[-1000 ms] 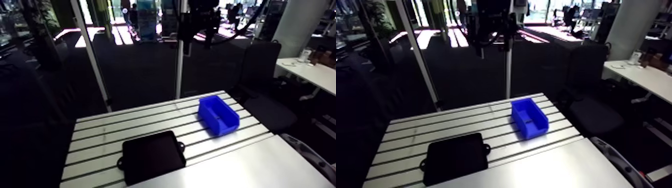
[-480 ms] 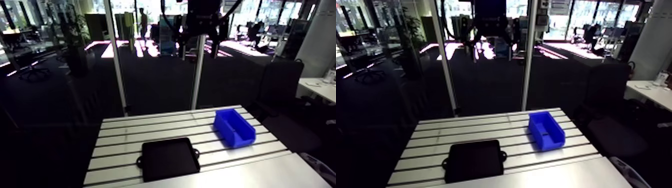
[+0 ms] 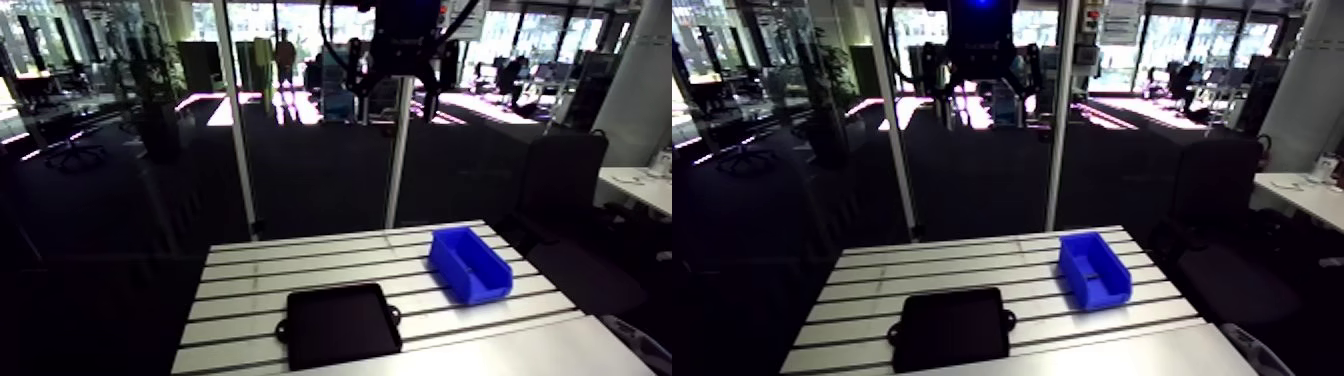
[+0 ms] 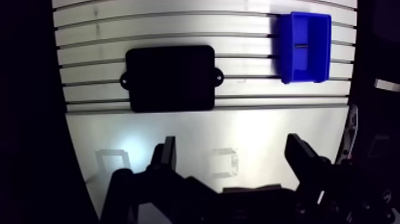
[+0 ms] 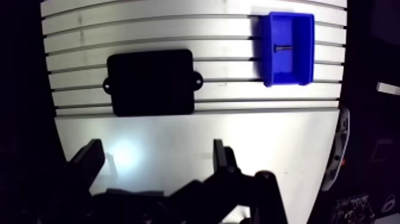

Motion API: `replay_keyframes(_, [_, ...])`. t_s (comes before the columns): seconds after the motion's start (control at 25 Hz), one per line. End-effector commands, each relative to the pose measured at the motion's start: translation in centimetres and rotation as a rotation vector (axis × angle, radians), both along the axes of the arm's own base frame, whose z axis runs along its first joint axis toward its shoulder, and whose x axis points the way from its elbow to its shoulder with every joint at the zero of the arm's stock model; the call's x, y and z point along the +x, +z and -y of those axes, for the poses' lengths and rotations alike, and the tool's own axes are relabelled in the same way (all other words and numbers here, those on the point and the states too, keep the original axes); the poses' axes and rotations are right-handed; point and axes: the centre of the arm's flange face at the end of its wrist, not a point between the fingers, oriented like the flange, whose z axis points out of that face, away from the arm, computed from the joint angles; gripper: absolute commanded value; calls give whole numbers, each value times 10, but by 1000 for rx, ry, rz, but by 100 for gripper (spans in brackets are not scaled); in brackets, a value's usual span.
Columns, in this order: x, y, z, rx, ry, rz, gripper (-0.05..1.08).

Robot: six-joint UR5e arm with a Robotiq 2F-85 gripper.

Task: Pick up the M10 bolt from the tray and put it into the blue bin.

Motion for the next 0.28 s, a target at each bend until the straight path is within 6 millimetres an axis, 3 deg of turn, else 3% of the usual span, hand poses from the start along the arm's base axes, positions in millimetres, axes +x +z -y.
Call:
replay_keyframes(0.04, [0,-4,0,6,-1,0,1])
replay_keyframes(0.28, [0,-6,1,-2,0,1,1])
